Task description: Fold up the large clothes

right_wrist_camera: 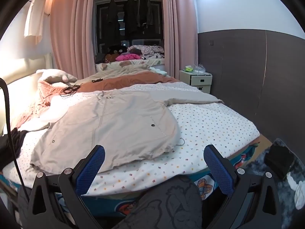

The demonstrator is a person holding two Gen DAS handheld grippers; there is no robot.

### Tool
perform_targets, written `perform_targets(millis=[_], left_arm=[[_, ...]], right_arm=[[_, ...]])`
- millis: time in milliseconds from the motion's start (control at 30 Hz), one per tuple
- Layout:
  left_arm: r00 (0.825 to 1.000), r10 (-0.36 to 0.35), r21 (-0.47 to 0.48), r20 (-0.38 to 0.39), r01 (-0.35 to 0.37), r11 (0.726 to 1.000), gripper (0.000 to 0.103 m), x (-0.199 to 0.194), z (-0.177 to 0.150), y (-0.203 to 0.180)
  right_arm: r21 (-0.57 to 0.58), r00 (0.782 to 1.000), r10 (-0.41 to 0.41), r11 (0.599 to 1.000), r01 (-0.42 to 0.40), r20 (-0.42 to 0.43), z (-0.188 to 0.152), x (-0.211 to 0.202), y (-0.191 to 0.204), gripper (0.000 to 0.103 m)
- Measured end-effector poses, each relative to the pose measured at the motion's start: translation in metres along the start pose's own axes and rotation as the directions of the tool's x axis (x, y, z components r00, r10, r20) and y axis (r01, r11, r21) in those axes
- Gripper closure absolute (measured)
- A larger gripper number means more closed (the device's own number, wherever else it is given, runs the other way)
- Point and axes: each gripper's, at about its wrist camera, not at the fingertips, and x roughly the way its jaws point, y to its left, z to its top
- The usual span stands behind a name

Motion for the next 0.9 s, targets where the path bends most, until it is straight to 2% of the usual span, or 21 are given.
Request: perform_targets(millis=[900], left_arm=[[1.0,0.009,0.014,0.002,-0.009,1.0,0.0,-0.0038,0.0025,-0.0073]], right_arm=[[0.014,1.0,0.006,1.0,-0.006,-0.005,0.0004,0.0025,-0.0004,0.0]])
